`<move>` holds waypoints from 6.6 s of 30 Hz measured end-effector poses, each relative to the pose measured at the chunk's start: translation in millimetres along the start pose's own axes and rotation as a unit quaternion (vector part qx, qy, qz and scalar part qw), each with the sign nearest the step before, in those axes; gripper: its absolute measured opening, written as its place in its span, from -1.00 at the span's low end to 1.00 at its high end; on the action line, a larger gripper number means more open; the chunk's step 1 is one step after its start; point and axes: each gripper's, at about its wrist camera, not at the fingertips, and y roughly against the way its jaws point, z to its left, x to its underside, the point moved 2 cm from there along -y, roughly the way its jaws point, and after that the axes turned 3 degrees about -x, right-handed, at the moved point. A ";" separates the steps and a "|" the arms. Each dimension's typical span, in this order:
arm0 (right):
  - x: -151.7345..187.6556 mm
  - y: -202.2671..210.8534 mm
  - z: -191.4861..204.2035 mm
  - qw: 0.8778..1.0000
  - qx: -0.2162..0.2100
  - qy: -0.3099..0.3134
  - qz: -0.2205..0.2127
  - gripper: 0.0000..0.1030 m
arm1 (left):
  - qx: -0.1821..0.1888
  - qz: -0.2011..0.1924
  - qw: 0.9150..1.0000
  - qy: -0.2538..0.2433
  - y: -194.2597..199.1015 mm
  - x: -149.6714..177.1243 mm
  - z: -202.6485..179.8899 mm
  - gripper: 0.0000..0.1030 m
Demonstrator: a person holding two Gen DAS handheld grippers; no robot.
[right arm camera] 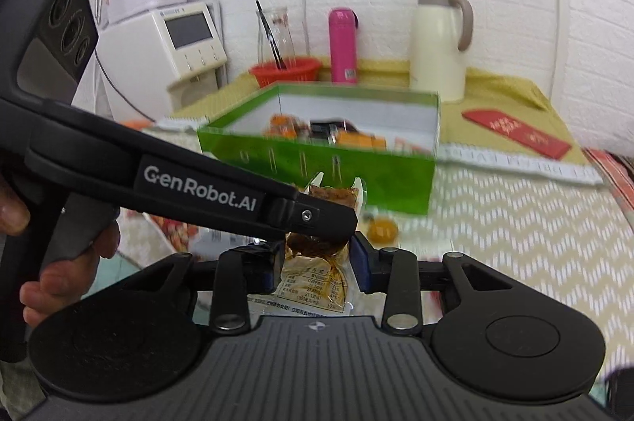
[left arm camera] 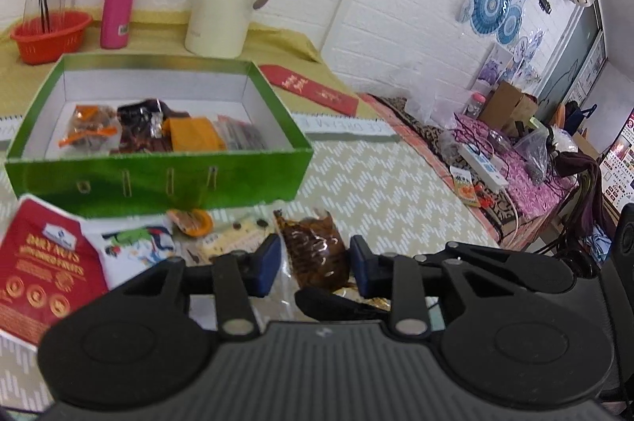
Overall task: Organize snacks
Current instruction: 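Carry the brown meat packet into the green box and open the left tool, then move the right tool to the red sausage packet while the left tool moves to the yolk packet, then grasp the red sausage packet with the right tool while the left tool grasps the yolk packet, then lower both packets into the green box and open both tools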
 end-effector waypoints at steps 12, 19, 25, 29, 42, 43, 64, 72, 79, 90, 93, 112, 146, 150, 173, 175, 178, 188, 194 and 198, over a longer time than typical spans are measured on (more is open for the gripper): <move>-66.9 -50.7 -39.5 0.998 -0.029 -0.013 -0.054 0.21 | 0.009 -0.031 0.999 0.038 -35.6 -84.2 40.3 -0.40; -78.9 -92.3 -66.4 0.999 -0.024 -0.025 -0.039 0.20 | 0.015 -0.018 0.998 0.051 -83.5 -104.2 65.0 -0.40; -76.3 -121.7 -80.9 0.999 -0.022 -0.022 -0.016 0.21 | 0.016 0.001 0.998 0.059 -112.9 -105.8 82.5 -0.40; -73.6 -134.0 -84.5 1.000 -0.020 -0.009 -0.006 0.24 | 0.012 0.007 0.998 0.053 -124.6 -105.6 88.3 -0.34; -65.4 -127.1 -74.4 0.999 -0.010 0.032 -0.023 1.00 | -0.128 -0.050 0.990 0.019 -98.6 -103.9 78.6 0.82; -64.9 -124.7 -72.4 0.999 -0.008 0.036 -0.023 1.00 | -0.128 -0.051 0.990 0.018 -94.4 -103.6 78.2 0.82; -54.9 -13.7 -11.9 0.994 0.004 0.100 -0.044 1.00 | -0.121 -0.138 0.982 -0.042 47.1 -62.8 18.3 0.82; -2.2 43.3 -22.0 0.997 0.024 0.068 -0.029 1.00 | -0.096 -0.089 0.991 -0.021 70.6 8.8 20.4 0.82; 44.8 21.4 -52.0 0.997 0.071 0.029 0.029 1.00 | -0.091 -0.026 0.995 -0.008 62.5 66.6 33.5 0.82; 47.2 -20.5 -88.4 0.993 0.079 -0.022 0.083 1.00 | -0.085 -0.020 0.996 -0.032 66.3 69.8 30.1 0.82; 49.9 -10.6 -74.7 0.992 0.085 -0.021 0.089 0.74 | -0.067 -0.019 0.997 -0.039 59.5 63.0 24.8 0.81; 64.1 16.4 -61.5 0.992 0.069 -0.061 0.084 0.76 | -0.033 0.049 0.996 -0.065 -75.7 9.4 -8.4 0.00; 58.5 12.5 -59.0 0.990 0.088 -0.008 0.105 0.33 | -0.030 0.062 0.993 -0.095 -109.6 6.1 -26.9 -0.22; 61.0 14.4 -63.7 0.990 0.091 -0.012 0.110 0.50 | -0.025 0.078 0.990 -0.113 -120.4 11.3 -33.0 -0.21; 52.3 25.2 -56.9 0.994 0.079 -0.013 0.073 -0.28 | 0.004 0.062 0.995 -0.072 -80.3 14.1 -21.3 -0.52; 45.9 28.3 -51.0 0.995 0.077 -0.006 0.065 -0.28 | 0.001 0.049 0.996 -0.075 -65.1 11.0 -19.2 -0.52; 32.1 31.2 -42.7 0.997 0.063 0.000 0.051 -0.28 | -0.006 0.031 0.997 -0.073 -41.1 1.8 -11.1 -0.52; -39.3 1.5 -30.1 1.000 0.014 0.002 0.001 -0.26 | -0.066 -0.048 0.996 -0.043 26.0 -48.5 47.9 -0.52; -75.8 -47.1 -32.0 1.000 -0.008 -0.020 -0.011 -0.25 | -0.111 -0.057 0.992 -0.020 23.0 -72.6 95.0 -0.51; -89.1 -86.5 -30.8 1.000 -0.007 -0.021 -0.002 -0.25 | -0.130 -0.052 0.990 -0.002 9.6 -80.6 123.4 -0.51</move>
